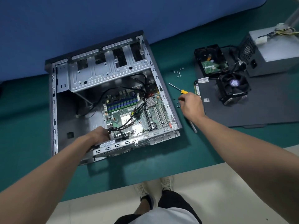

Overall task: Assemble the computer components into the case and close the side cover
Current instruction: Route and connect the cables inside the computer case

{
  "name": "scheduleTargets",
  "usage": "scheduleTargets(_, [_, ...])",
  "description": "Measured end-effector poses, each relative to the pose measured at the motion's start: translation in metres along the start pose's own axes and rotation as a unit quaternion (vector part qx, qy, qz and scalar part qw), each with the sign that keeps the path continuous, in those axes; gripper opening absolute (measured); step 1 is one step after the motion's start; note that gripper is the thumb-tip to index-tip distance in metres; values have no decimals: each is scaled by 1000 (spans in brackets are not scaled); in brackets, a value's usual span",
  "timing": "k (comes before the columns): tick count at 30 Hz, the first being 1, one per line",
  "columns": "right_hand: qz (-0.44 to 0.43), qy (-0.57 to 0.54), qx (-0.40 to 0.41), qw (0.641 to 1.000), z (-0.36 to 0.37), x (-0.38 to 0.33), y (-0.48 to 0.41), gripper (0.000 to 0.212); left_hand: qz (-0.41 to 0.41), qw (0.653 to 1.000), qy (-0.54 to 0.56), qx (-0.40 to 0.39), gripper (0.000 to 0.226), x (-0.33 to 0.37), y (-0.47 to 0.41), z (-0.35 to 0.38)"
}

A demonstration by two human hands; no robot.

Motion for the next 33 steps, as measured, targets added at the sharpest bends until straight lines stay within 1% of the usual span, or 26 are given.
scheduleTargets(4, [-33,62,-15,997,10,-13,-9,19,3,1000,5,2,31,0,0,1])
scheduleTargets(8, [-16,100,-28,994,17,-17,-14,16,7,1000,19,3,30,-2,0,1])
scheduleTargets(10, [-24,112,-30,993,19,-16,-15,18,8,1000,21,6,28,-2,0,1])
scheduleTargets(14, [-84,159,-19,984,21,-19,-19,19,12,999,33,7,28,-2,-1,2])
scheduleTargets(17, [-118,198,-39,972,24,-24,-23,14,14,999,45,10,26,-2,-1,3])
scheduleTargets(20, [-109,182,-61,975,25,-24,-27,12,18,999,44,12,27,-1,-1,3])
scheduleTargets(24, [-109,138,-51,983,22,-25,-29,18,16,999,44,11,28,-3,-3,3])
scheduleTargets(28, [-111,98,-70,987,22,-23,-29,18,14,999,31,10,27,-4,-6,4])
scheduleTargets(33, [-132,105,-79,983,23,-26,-27,20,10,1000,28,3,28,-4,-7,4])
Point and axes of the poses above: each hand's wrist, its own y-axis away from the middle knuckle, its own z-axis out of the palm, x = y × z, the point moved 6 cm from there along -y, towards the middle knuckle, and after that the axes turned 7 degrees about x, right-handed, at the moved point
